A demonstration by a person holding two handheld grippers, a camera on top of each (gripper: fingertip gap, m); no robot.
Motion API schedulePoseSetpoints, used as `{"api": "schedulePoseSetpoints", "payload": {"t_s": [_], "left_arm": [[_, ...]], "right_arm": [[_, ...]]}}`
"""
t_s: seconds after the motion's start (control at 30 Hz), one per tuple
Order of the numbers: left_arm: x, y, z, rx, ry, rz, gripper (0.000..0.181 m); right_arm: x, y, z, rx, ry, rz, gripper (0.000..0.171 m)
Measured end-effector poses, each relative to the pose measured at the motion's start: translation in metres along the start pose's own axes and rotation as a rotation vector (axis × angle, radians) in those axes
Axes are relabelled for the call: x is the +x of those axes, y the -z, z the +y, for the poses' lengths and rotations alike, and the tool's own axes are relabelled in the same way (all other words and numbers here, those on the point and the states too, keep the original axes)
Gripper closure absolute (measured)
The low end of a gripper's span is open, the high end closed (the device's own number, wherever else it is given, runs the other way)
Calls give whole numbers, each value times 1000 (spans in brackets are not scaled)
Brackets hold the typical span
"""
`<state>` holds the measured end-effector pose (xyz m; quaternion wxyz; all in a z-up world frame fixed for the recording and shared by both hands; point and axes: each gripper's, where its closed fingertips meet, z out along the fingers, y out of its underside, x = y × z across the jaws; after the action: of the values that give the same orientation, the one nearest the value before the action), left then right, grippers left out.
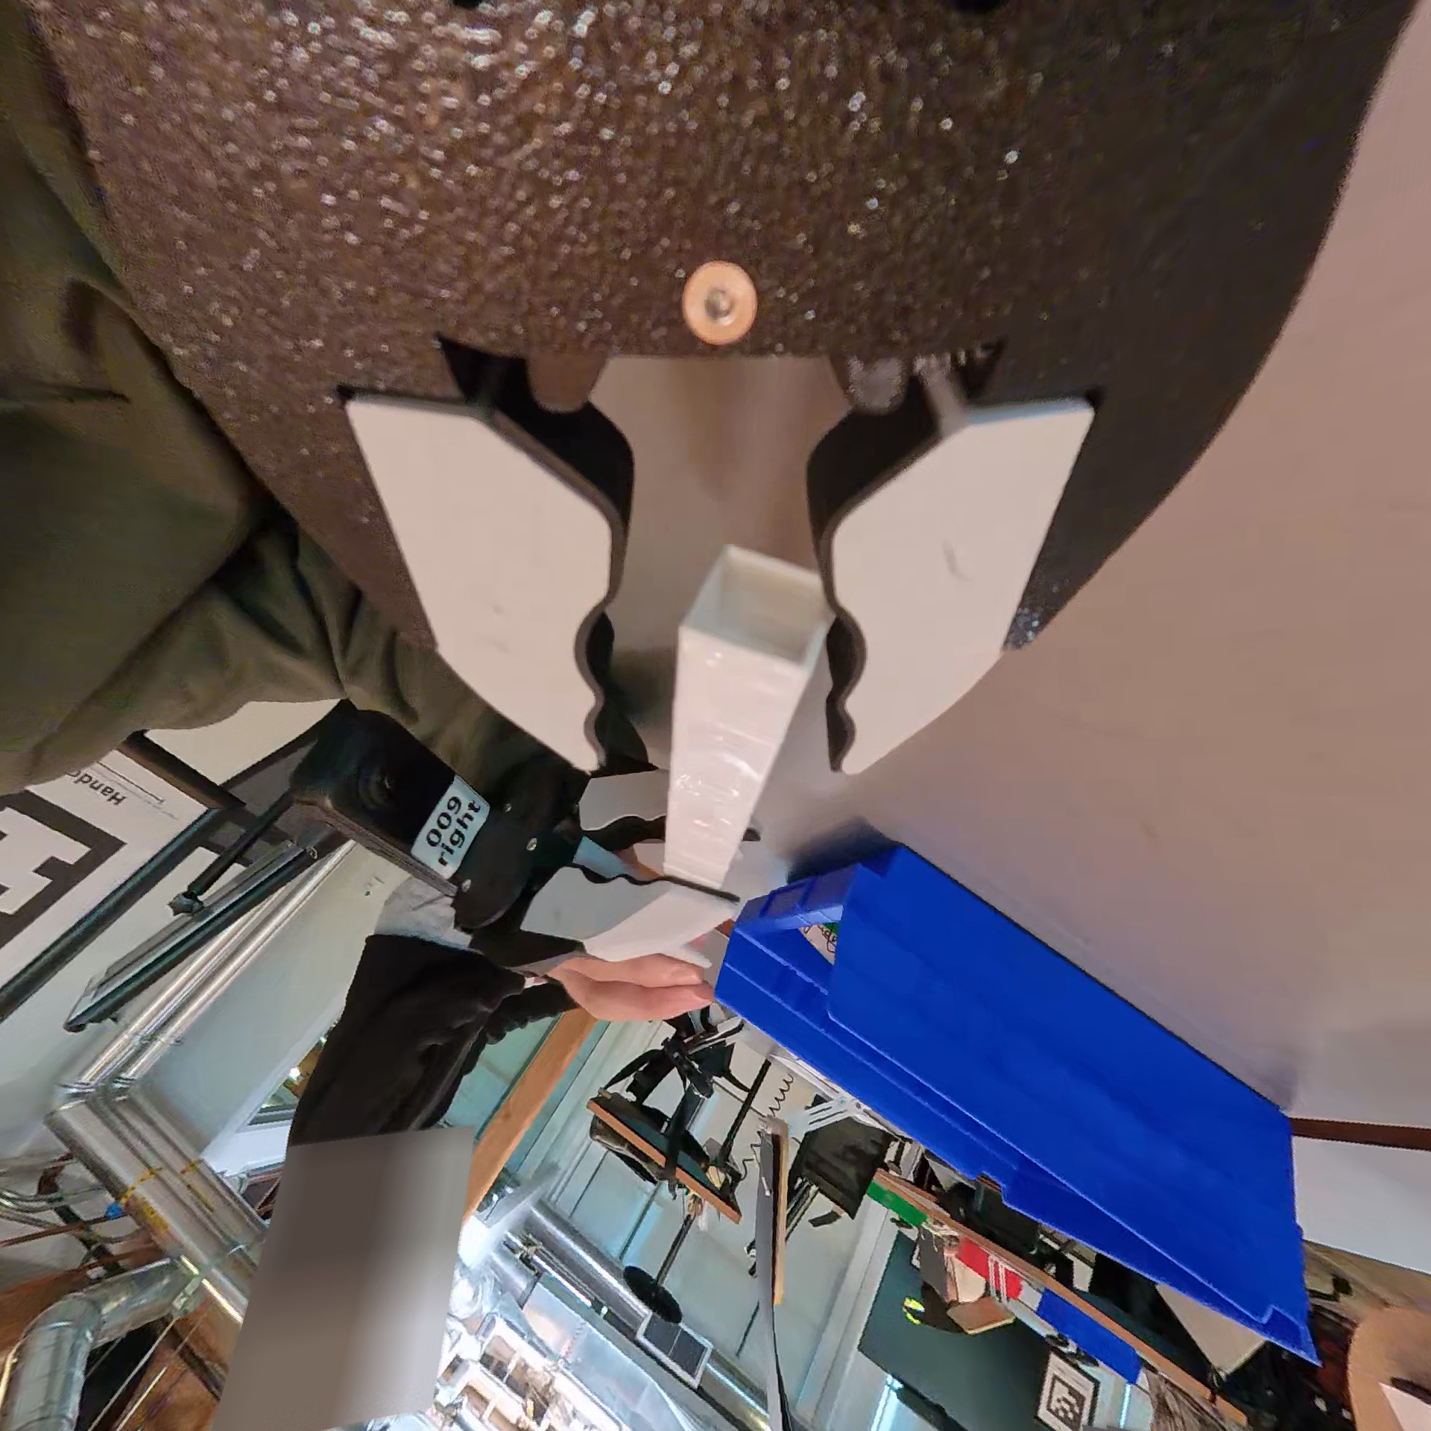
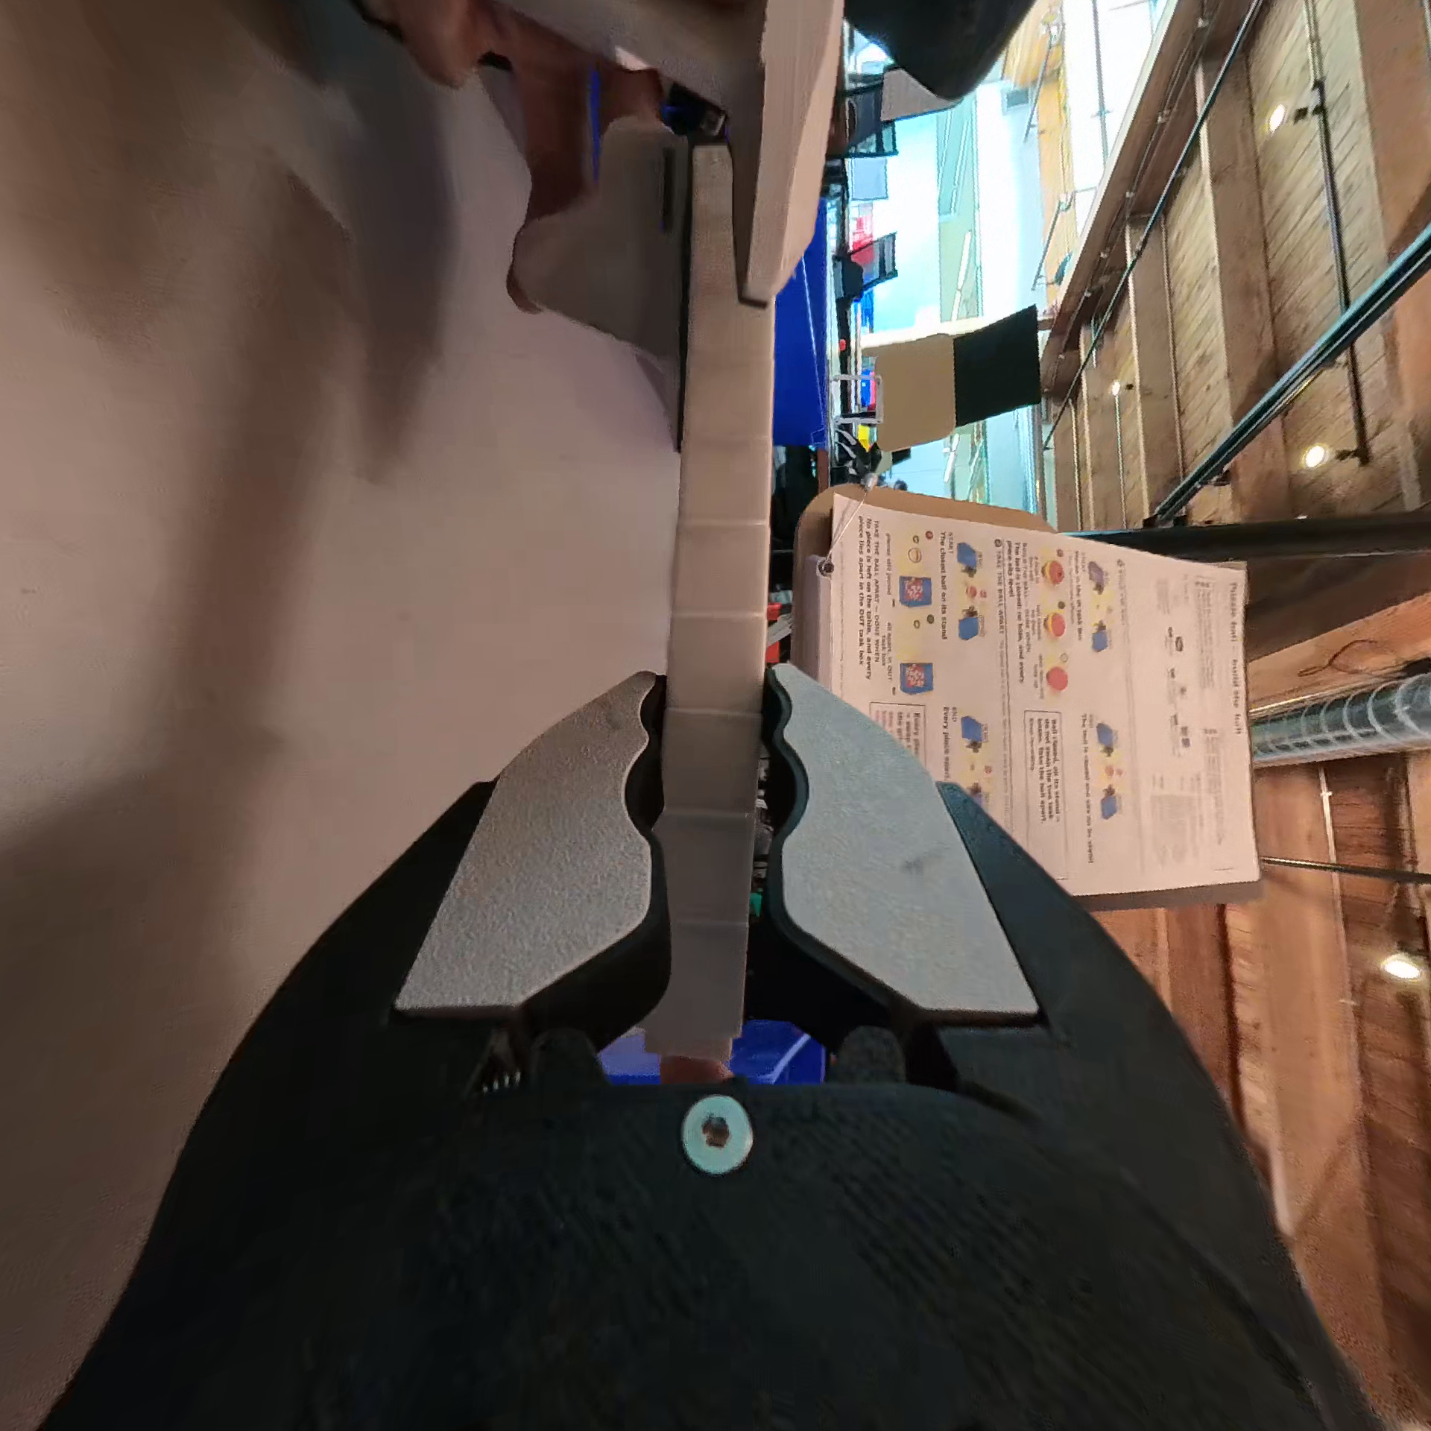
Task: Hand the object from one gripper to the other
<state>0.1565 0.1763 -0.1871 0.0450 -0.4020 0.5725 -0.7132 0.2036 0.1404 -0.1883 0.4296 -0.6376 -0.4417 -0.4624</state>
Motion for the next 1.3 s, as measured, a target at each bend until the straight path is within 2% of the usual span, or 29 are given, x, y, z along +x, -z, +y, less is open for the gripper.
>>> {"api": "schedulePoseSetpoints", "payload": {"t_s": [0.13,0.27,0.47,0.53,0.67,0.9,1.03,1.3], "left_arm": [[0,2,-3,23,-46,-17,146],[4,3,-3,15,-140,-13,156],[5,9,-11,66,-133,1,157],[-3,12,-14,94,-50,-21,156],[-12,17,-14,108,131,4,156],[-6,24,-15,114,249,112,157],[-4,25,-14,99,251,126,157],[-3,25,-16,96,247,127,157]], "right_arm": [[2,0,-7,27,1,11,149],[-1,-2,-3,33,-139,4,149],[30,15,2,198,-559,98,98],[35,21,6,218,-534,142,104],[26,21,14,125,-284,152,114],[15,19,4,162,-239,78,137],[10,17,4,154,-235,45,139],[1,18,4,162,-261,-25,126]]}}
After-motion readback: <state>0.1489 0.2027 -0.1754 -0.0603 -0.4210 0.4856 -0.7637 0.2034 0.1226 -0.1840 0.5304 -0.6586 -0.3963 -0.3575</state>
